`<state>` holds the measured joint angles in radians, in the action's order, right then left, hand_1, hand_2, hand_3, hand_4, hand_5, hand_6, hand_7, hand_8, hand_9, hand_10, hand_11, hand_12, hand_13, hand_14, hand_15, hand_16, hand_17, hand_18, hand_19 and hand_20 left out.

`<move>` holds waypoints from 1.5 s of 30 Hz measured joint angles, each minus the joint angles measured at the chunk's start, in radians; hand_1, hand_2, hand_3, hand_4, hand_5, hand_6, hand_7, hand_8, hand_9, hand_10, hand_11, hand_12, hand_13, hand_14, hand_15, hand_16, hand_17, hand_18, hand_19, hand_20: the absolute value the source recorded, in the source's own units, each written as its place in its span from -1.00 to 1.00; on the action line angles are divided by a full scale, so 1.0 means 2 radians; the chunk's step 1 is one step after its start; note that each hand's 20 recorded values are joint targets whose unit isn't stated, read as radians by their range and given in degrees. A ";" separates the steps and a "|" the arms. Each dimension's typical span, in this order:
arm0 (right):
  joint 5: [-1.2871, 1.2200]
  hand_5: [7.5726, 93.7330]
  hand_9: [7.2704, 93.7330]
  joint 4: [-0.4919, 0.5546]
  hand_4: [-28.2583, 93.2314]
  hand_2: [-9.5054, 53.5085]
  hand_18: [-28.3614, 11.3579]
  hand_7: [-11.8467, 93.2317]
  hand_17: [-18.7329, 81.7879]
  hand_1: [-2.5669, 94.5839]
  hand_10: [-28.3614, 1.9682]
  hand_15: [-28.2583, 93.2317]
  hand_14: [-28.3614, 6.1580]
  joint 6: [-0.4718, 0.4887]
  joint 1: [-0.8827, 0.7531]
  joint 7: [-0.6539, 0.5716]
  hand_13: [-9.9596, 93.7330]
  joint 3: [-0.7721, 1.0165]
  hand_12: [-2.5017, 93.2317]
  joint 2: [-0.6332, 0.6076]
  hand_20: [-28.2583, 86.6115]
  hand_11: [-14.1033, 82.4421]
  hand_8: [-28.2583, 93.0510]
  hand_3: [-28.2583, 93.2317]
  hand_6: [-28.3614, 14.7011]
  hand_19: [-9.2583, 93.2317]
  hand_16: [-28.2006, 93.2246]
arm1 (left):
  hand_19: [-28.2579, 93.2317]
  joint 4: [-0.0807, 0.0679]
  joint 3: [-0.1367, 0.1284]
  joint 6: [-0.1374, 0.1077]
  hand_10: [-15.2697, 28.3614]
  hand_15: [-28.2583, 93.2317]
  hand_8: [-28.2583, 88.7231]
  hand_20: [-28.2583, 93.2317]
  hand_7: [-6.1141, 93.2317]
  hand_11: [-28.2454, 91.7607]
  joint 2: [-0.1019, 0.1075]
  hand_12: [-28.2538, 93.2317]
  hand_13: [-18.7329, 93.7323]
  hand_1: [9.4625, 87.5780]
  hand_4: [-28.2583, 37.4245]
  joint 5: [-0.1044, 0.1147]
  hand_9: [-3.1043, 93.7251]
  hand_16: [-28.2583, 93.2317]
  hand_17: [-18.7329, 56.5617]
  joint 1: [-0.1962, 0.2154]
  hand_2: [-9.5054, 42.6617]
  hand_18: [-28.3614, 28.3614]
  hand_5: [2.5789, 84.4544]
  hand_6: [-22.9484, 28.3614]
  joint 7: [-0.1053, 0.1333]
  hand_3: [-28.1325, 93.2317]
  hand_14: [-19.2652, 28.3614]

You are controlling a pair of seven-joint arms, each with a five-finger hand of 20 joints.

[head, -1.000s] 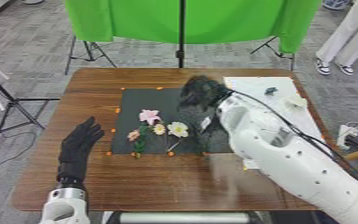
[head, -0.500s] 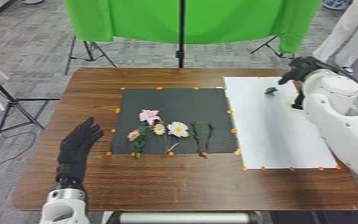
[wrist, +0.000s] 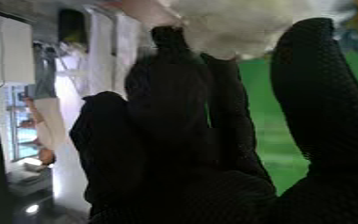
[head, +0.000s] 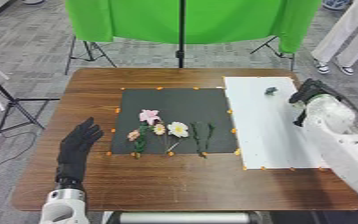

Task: Arrange flowers

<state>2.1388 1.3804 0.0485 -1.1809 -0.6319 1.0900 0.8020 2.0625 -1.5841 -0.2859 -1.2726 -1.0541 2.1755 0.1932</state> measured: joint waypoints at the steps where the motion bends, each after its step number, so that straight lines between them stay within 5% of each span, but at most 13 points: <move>1: 0.001 0.35 0.76 0.000 -0.96 -1.00 -0.10 -0.42 0.71 0.06 0.20 0.44 0.56 -0.016 -0.004 0.004 0.97 -0.005 -0.48 0.000 0.45 -0.40 -0.68 0.54 0.49 1.00 -0.02 | -0.35 0.000 0.000 0.000 0.31 -0.08 -0.61 -0.25 -0.69 -0.20 0.000 -0.36 -0.12 -0.72 -1.00 0.000 -0.15 -0.59 -0.38 0.000 -0.37 0.39 -0.10 0.15 0.000 0.57 0.50; 3: 0.006 0.53 0.93 -0.004 -0.90 -1.00 -0.09 -0.37 0.74 0.26 0.31 0.45 0.59 -0.033 -0.008 0.012 0.99 -0.019 -0.27 -0.001 0.47 -0.54 -0.53 0.39 0.48 1.00 -0.01 | -0.35 0.000 0.000 0.000 0.31 -0.08 -0.61 -0.25 -0.69 -0.20 0.000 -0.36 -0.12 -0.72 -1.00 0.000 -0.15 -0.59 -0.38 0.000 -0.37 0.39 -0.10 0.15 0.000 0.57 0.50; 7: 0.032 0.74 1.00 -0.009 -0.87 -1.00 -0.07 -0.33 0.77 0.35 0.38 0.49 0.62 -0.064 -0.008 0.025 1.00 -0.039 -0.22 -0.001 0.49 -0.42 -0.42 0.37 0.42 1.00 -0.04 | -0.35 0.000 0.000 0.000 0.31 -0.07 -0.61 -0.25 -0.69 -0.20 0.000 -0.36 -0.12 -0.72 -1.00 -0.001 -0.15 -0.59 -0.38 0.000 -0.37 0.39 -0.10 0.15 0.000 0.57 0.51; 13: 0.057 0.75 1.00 0.012 -0.88 -1.00 -0.05 -0.33 0.78 0.36 0.37 0.50 0.64 -0.084 -0.024 0.027 1.00 -0.026 -0.21 -0.004 0.49 -0.40 -0.41 0.39 0.39 1.00 -0.05 | -0.35 0.000 0.000 0.000 0.31 -0.07 -0.61 -0.25 -0.69 -0.20 -0.001 -0.36 -0.12 -0.72 -1.00 -0.001 -0.15 -0.59 -0.38 0.000 -0.37 0.39 -0.10 0.15 0.000 0.57 0.50; 21: 0.043 0.71 1.00 0.130 -0.89 -1.00 -0.03 -0.29 0.77 0.34 0.41 0.49 0.66 -0.082 -0.023 0.063 1.00 -0.055 -0.16 -0.047 0.52 -0.48 -0.42 0.41 0.45 1.00 -0.02 | -0.35 0.000 0.000 0.000 0.31 -0.07 -0.61 -0.25 -0.69 -0.20 0.000 -0.36 -0.12 -0.72 -1.00 -0.001 -0.15 -0.59 -0.38 0.000 -0.38 0.39 -0.10 0.14 -0.001 0.58 0.51; 30: -0.014 0.66 0.99 0.133 -0.89 -1.00 -0.01 -0.27 0.76 0.30 0.43 0.49 0.66 0.008 0.093 0.227 0.99 -0.180 -0.13 -0.022 0.54 -0.54 -0.44 0.44 0.48 1.00 0.01 | -0.35 0.000 0.000 0.001 0.31 -0.07 -0.61 -0.25 -0.69 -0.20 0.000 -0.36 -0.13 -0.72 -1.00 -0.002 -0.15 -0.59 -0.38 0.000 -0.38 0.39 -0.10 0.14 -0.001 0.58 0.51; 45: -0.001 0.51 0.80 0.137 -0.88 -1.00 -0.05 -0.29 0.70 0.21 0.36 0.49 0.63 0.037 0.111 0.260 0.94 -0.234 -0.20 0.003 0.55 -0.58 -0.49 0.44 0.50 1.00 0.02 | -0.35 0.000 0.000 0.003 0.31 -0.06 -0.61 -0.25 -0.69 -0.20 0.000 -0.36 -0.13 -0.72 -1.00 -0.002 -0.15 -0.59 -0.38 0.000 -0.38 0.39 -0.10 0.14 -0.001 0.58 0.52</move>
<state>2.1359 1.6541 0.1217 -0.9595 -0.1121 0.6212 0.8087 2.0625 -1.5841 -0.2797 -1.2731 -1.0582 2.1754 0.1905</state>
